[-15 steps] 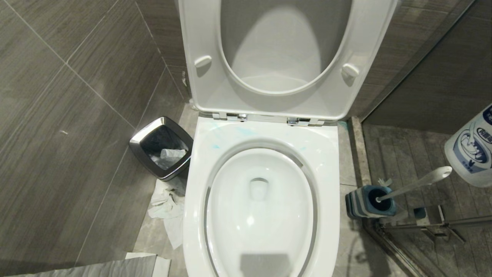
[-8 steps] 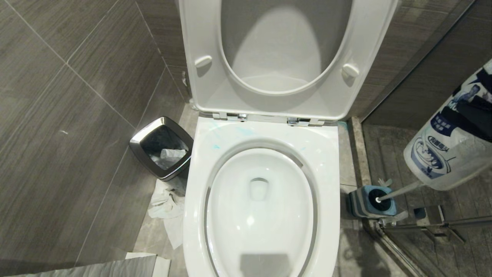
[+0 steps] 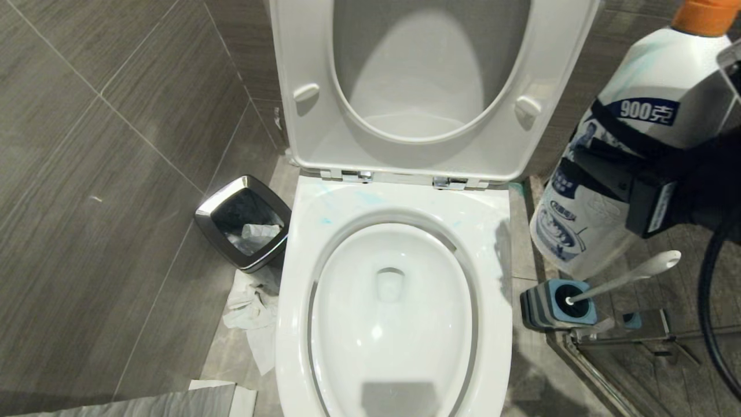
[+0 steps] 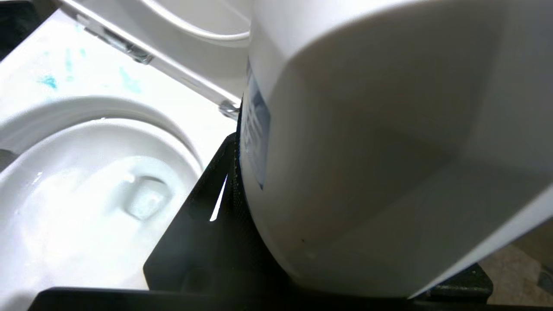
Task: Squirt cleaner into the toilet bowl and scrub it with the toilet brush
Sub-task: Pour in the cleaning agent
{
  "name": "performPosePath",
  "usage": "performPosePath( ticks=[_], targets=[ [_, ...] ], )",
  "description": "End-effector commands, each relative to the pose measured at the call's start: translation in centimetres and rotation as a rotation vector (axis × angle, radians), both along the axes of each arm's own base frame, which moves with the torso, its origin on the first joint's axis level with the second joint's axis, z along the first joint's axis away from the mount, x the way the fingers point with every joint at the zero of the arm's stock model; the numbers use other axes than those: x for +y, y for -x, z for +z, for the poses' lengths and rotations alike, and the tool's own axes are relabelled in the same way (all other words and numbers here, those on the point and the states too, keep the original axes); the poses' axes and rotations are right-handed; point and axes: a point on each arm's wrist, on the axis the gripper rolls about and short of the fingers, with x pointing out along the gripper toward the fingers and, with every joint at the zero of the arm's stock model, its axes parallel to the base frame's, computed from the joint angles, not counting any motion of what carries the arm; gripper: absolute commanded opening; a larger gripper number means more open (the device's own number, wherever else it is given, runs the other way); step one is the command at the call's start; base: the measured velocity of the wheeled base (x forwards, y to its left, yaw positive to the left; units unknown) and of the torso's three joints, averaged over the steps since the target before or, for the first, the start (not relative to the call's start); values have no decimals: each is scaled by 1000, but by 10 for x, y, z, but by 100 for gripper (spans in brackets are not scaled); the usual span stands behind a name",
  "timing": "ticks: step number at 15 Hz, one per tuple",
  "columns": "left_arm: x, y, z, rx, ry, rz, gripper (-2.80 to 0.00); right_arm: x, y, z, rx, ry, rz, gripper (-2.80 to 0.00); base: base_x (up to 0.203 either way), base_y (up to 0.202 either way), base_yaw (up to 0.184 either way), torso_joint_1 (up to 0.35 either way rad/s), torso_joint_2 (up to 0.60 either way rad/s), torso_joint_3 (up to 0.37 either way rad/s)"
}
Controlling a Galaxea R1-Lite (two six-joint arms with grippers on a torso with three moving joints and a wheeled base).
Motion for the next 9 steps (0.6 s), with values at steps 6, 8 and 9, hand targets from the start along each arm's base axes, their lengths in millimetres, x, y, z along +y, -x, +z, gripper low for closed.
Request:
performPosePath(
  ticks=[6,8,9],
  targets=[
    [0,0,0,3,11,0,-280,35,-21,-6,20,127,3,-280,0,0,0,0,0,0],
    [0,0,0,3,8,0,-280,39,-26,-9,15,192,0,-280,0,0,0,0,0,0],
    [0,0,0,3,8,0,-280,41,-28,-11,15,232,-9,-280,0,0,0,0,0,0]
  ],
)
